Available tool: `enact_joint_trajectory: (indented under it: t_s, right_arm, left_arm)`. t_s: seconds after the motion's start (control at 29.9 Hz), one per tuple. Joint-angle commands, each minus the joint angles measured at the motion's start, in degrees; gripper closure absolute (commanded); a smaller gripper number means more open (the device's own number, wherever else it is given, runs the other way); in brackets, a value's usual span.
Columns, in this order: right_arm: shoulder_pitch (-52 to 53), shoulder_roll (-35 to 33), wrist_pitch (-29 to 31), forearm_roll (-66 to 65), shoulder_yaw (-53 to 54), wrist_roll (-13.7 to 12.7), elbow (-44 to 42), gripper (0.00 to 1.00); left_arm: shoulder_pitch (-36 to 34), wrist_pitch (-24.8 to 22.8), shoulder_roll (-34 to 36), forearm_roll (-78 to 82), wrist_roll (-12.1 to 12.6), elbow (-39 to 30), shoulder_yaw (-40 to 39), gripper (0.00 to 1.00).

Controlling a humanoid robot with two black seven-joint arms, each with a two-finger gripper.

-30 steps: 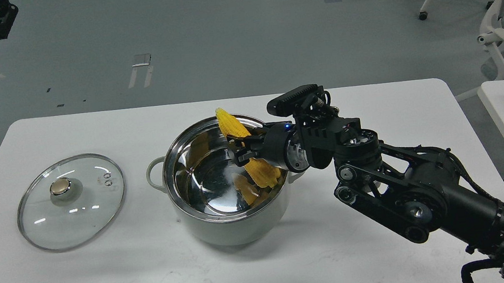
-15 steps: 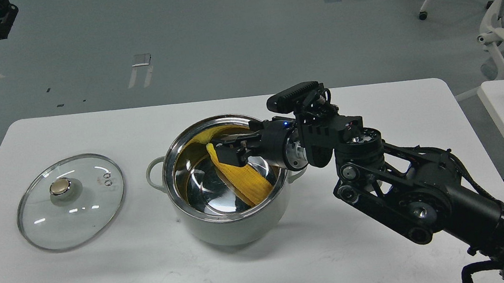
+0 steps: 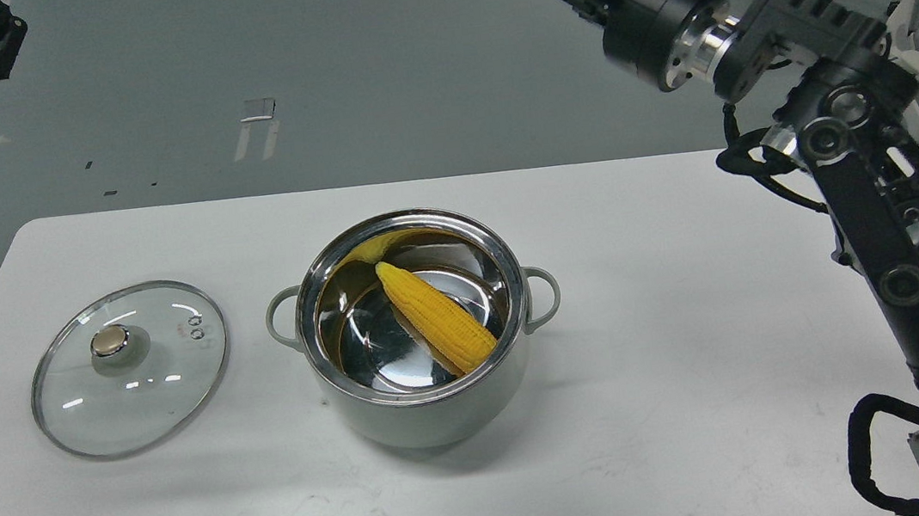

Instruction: Open pot and put corn in

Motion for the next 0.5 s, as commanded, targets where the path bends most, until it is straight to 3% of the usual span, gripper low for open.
enact_joint_trajectory:
  t_s: [0.0,0.23,0.43,0.47]
  right_arm:
    - [-0.5,-2.1,0.0,8.2,4.9,0.4,-1.0,0.01]
    - [-2.1,-5.4,0.0,24.7,11.4,0.7,-9.0,0.01]
    - [0.2,-5.4,0.0,36.1,17.6,6.5,-25.0,0.01]
    - [0.2,-5.4,0.0,36.2,17.6,6.5,-25.1,0.01]
  left_arm:
    - [0.0,0.0,-1.8,0.1,0.2,1.7,-0.6,0.02]
    - [0.2,0.0,-2.2,0.8,0.3,5.2,-0.3,0.02]
    - [0.1,0.0,-2.7,0.9,0.3,5.8,0.0,0.02]
    - [0.1,0.0,-2.7,0.9,0.3,5.8,0.0,0.02]
